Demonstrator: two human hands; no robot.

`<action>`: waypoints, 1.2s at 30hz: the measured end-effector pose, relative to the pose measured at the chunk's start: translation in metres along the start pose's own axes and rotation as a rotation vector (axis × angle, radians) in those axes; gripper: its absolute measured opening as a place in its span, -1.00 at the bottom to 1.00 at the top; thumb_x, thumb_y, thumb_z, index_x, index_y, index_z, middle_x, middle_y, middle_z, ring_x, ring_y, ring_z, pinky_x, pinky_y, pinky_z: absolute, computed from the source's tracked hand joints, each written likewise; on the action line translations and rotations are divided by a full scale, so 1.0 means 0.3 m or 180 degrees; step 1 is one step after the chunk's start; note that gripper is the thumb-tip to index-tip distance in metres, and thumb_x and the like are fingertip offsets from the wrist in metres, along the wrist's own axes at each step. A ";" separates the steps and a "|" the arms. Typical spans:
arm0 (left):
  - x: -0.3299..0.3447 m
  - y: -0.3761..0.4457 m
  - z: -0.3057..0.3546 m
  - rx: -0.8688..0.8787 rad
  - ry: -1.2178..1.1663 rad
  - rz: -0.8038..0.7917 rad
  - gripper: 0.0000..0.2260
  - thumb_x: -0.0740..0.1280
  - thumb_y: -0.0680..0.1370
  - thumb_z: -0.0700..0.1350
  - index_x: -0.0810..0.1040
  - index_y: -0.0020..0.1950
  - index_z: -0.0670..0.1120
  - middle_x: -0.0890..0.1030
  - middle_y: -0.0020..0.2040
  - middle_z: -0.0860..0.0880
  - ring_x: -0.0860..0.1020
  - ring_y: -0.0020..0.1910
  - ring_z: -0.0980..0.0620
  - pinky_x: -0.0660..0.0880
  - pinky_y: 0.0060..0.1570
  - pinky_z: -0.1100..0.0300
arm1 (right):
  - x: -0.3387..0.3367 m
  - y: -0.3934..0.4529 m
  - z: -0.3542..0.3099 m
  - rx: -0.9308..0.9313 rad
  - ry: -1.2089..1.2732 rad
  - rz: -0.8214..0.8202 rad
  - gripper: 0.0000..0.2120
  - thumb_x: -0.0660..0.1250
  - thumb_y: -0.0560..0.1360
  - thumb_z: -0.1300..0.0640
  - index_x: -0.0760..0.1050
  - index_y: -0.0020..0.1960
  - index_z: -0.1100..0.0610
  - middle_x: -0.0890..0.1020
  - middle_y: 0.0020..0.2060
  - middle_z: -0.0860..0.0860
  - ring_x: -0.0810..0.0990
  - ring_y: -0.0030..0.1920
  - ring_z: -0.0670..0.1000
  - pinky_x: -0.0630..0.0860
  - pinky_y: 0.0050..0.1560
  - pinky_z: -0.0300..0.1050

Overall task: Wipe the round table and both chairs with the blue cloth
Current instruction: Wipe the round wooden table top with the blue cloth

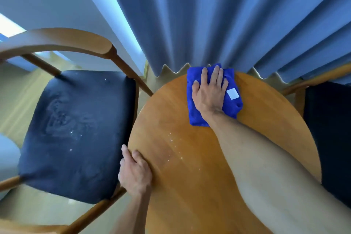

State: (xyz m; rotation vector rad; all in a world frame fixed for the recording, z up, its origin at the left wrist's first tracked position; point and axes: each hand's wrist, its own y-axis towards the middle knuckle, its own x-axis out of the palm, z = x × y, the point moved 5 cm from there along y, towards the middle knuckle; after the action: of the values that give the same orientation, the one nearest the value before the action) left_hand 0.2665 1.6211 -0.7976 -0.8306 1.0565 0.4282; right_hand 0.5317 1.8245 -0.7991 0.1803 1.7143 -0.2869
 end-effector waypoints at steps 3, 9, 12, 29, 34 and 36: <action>-0.024 0.026 -0.003 -0.0110 -0.0705 0.0049 -0.59 -0.02 0.68 0.08 0.29 0.52 0.13 0.59 0.23 -0.16 0.53 0.18 -0.21 0.40 0.22 -0.05 | 0.017 -0.054 -0.154 -0.0566 -0.0013 -0.0053 -0.42 -0.10 0.60 -0.10 0.25 0.53 0.12 0.18 0.53 0.28 0.13 0.55 0.25 0.15 0.47 0.23; -0.032 0.052 -0.042 -0.0151 -0.1364 -0.0198 -0.64 0.07 0.67 0.01 0.43 0.44 0.12 0.60 0.24 -0.06 0.52 0.19 -0.10 0.37 0.18 0.10 | 0.053 -0.279 -0.303 -0.1274 -0.0099 -0.0134 -0.43 -0.07 0.60 -0.09 0.24 0.54 0.10 0.19 0.55 0.23 0.13 0.55 0.21 0.16 0.48 0.21; -0.016 0.067 -0.064 -0.0053 -0.1492 -0.0373 -0.61 0.07 0.67 -0.04 0.39 0.48 0.05 0.55 0.31 -0.06 0.49 0.25 -0.08 0.35 0.23 0.12 | 0.062 -0.408 -0.307 -0.1269 -0.0115 -0.0148 -0.44 -0.03 0.60 -0.10 0.23 0.55 0.08 0.17 0.56 0.20 0.11 0.56 0.19 0.14 0.49 0.20; 0.019 -0.227 -0.150 0.2056 0.1056 -0.0275 -0.49 0.07 0.60 -0.10 0.11 0.57 -0.03 -0.05 0.58 -0.32 -0.04 0.56 -0.27 0.10 0.42 -0.10 | 0.067 -1.094 0.021 0.0169 0.0176 0.0069 -0.49 0.04 0.63 -0.07 0.26 0.54 0.04 0.16 0.57 0.15 0.11 0.57 0.16 0.12 0.51 0.17; 0.076 -0.360 -0.127 0.2468 0.1165 -0.0420 -0.49 0.06 0.61 -0.08 0.08 0.58 -0.02 -0.08 0.58 -0.31 -0.05 0.56 -0.27 0.09 0.43 -0.07 | 0.046 -1.176 0.148 0.0410 0.0177 0.0172 -0.49 0.07 0.62 -0.08 0.29 0.53 0.04 0.19 0.56 0.15 0.13 0.56 0.16 0.14 0.49 0.19; 0.102 -0.414 -0.113 0.2560 0.1141 -0.0449 -0.49 0.06 0.61 -0.08 0.07 0.57 -0.02 -0.07 0.58 -0.32 -0.05 0.56 -0.27 0.10 0.43 -0.08 | 0.039 -1.191 0.194 0.0443 0.0169 0.0214 -0.50 0.07 0.63 -0.08 0.29 0.53 0.03 0.19 0.56 0.15 0.13 0.56 0.16 0.14 0.49 0.19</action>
State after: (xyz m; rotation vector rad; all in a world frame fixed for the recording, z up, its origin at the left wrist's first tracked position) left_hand 0.3436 1.5145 -0.7843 -0.2510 1.3487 -0.2812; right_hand 0.4846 1.4657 -0.7876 0.3500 1.7377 -0.3544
